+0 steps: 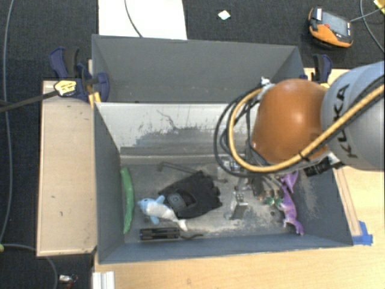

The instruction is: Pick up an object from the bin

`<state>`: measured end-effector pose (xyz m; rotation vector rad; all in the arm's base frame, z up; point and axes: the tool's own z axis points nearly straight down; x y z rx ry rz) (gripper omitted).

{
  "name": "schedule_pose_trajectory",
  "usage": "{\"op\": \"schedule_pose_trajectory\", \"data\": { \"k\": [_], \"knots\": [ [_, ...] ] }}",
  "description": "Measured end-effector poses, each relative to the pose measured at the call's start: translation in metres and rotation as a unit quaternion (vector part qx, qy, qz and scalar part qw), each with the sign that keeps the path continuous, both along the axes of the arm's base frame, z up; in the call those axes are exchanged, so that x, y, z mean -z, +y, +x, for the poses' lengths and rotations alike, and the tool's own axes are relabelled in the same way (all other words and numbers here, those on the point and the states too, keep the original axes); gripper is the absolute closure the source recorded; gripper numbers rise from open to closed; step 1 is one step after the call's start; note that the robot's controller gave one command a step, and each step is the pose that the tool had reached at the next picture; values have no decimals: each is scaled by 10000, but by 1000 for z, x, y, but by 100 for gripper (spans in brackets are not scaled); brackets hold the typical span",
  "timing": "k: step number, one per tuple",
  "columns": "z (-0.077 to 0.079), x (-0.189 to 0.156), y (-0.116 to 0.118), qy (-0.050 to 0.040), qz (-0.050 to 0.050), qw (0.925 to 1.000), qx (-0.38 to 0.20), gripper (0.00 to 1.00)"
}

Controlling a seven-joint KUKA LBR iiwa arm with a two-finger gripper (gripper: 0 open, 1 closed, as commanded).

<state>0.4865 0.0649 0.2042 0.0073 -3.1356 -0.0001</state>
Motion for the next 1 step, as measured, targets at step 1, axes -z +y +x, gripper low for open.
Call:
{"op": "schedule_pose_trajectory", "data": {
  "k": [1],
  "knots": [
    [2, -4, 0, -45, 3, 10000, 17, 0]
  ]
}}
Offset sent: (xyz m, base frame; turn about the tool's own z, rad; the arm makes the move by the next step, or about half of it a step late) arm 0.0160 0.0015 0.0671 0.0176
